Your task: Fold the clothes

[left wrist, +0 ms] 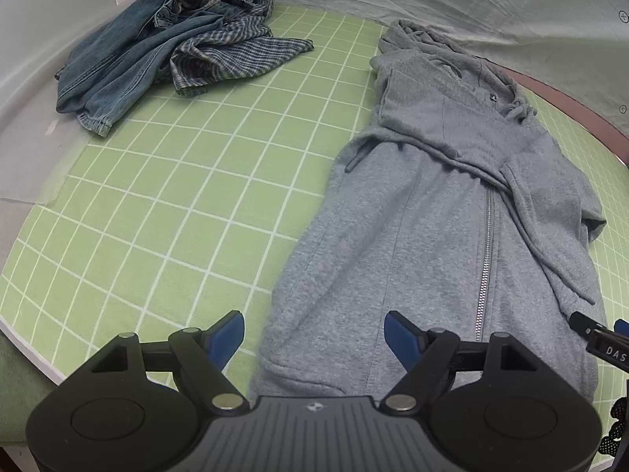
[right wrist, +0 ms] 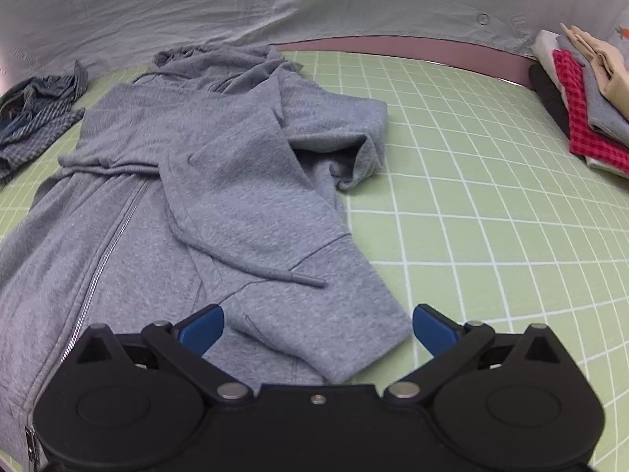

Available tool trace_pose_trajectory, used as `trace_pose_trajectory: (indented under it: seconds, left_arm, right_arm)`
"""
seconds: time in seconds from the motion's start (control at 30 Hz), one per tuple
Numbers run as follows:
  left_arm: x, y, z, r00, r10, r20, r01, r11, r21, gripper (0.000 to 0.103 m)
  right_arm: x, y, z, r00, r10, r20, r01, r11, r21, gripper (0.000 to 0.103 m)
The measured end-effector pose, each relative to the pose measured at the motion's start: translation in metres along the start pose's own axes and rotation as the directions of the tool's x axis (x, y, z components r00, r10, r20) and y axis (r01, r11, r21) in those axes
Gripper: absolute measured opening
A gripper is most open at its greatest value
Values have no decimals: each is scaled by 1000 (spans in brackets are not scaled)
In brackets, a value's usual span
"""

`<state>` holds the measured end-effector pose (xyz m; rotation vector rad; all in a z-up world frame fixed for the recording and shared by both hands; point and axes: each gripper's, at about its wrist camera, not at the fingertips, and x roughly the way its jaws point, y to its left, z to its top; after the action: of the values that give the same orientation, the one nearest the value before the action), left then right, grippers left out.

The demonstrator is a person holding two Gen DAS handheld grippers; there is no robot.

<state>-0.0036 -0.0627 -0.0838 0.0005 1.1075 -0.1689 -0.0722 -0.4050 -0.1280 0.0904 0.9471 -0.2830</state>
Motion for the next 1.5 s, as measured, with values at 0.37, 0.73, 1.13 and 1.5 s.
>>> trace_pose_trajectory:
  seconds: [0.37, 0.73, 1.13, 1.5]
  left_arm:
    - [8, -32, 27, 999, 25, 43, -22, 999, -50, 79]
    - [25, -64, 71, 994, 52, 101, -43, 995, -87, 79]
    - [73, -87, 142, 994, 61, 94, -54, 995, -81, 79]
    - [115, -103, 151, 1000, 17, -3, -17, 1000, -4, 49]
  right_arm:
    - [6, -7, 13, 992, 110, -55, -115, 988, -105, 28]
    - [17, -146, 39, 990, -141, 25, 140, 989, 37, 11]
    - [36, -290, 47, 792, -592, -151, 608, 737, 296, 38]
    - [63, -205, 37, 860, -487, -151, 509, 813, 283, 52]
